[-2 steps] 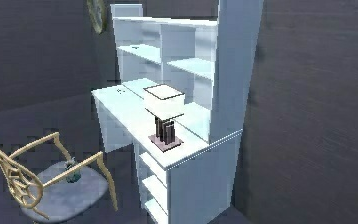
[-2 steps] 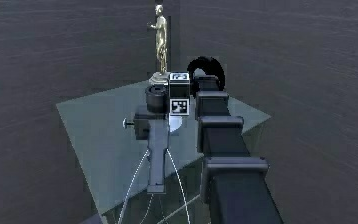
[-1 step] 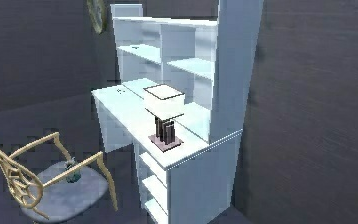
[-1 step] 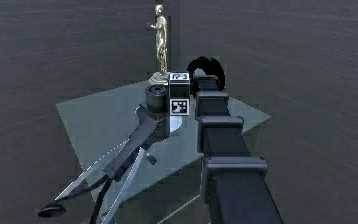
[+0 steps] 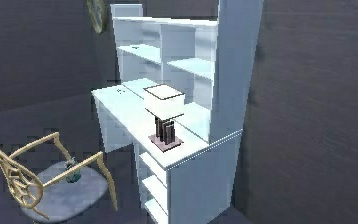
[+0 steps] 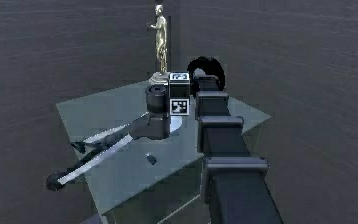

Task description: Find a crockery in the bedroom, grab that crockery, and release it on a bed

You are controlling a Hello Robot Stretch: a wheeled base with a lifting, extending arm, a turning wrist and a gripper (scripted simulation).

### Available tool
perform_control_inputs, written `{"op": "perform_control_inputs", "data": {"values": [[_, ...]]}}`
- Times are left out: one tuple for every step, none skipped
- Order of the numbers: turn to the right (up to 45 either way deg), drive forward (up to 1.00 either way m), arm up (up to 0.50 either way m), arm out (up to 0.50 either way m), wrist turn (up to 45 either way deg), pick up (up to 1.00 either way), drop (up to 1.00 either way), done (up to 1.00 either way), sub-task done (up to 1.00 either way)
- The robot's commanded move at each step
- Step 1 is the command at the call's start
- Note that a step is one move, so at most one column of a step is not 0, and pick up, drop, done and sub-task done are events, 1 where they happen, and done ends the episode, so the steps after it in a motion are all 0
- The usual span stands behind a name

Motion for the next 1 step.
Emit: {"op": "perform_control_inputs", "data": {"values": [[0.0, 0.00, 0.00, 0.00, 45.0, 0.00, 0.00, 0.00, 0.00]]}}
